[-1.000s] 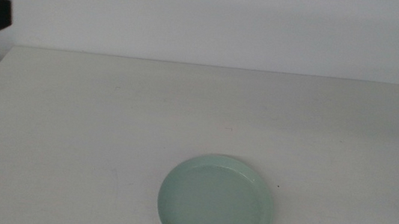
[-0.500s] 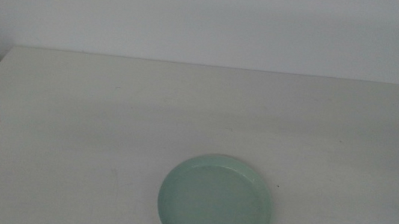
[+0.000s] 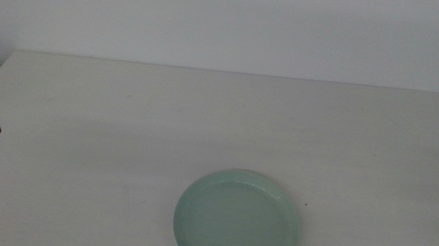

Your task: Stack the three bowls on top of each other.

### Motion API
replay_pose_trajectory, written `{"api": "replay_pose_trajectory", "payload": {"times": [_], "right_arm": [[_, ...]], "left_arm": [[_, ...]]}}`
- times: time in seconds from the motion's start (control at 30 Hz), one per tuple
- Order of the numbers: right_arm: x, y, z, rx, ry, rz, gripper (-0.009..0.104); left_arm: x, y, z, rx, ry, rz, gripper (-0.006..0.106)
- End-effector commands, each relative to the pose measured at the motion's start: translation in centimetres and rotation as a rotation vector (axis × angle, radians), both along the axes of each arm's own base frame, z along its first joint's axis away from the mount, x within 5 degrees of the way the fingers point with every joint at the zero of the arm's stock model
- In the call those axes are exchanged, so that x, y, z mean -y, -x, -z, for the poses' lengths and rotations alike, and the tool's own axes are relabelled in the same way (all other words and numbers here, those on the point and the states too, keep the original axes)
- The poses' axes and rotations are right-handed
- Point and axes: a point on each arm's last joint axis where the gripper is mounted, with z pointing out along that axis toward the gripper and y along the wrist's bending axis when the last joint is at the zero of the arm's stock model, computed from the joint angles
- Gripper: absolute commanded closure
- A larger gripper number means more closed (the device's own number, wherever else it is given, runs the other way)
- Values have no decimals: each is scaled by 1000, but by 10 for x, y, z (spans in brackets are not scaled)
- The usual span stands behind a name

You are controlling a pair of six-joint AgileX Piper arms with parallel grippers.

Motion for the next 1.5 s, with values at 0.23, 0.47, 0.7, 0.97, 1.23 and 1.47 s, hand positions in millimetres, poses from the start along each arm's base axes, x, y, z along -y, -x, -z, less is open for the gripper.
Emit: {"api": "replay_pose_trajectory", "payload": {"times": [0.23, 0.47, 0.7, 0.97, 1.23, 1.47], "right_arm": [[0, 0, -14, 92, 15, -4, 53], [2, 6, 7, 68, 5, 12, 53], [14, 26, 41, 107, -23, 152, 53], [15, 35, 86, 98, -32, 180, 53], [15, 32, 116, 41, -26, 181, 53], [16, 33, 118, 15, -22, 185, 53]], "left_arm": [[-2, 3, -9, 83, 42, -19, -3], [-4, 16, 23, 76, 41, -19, -3], [-5, 27, 69, 56, 35, -19, -3], [-4, 30, 111, -60, 1, 1, -3], [-4, 30, 112, -62, -1, 1, -3], [-4, 33, 110, -17, 5, 1, -3]]}}
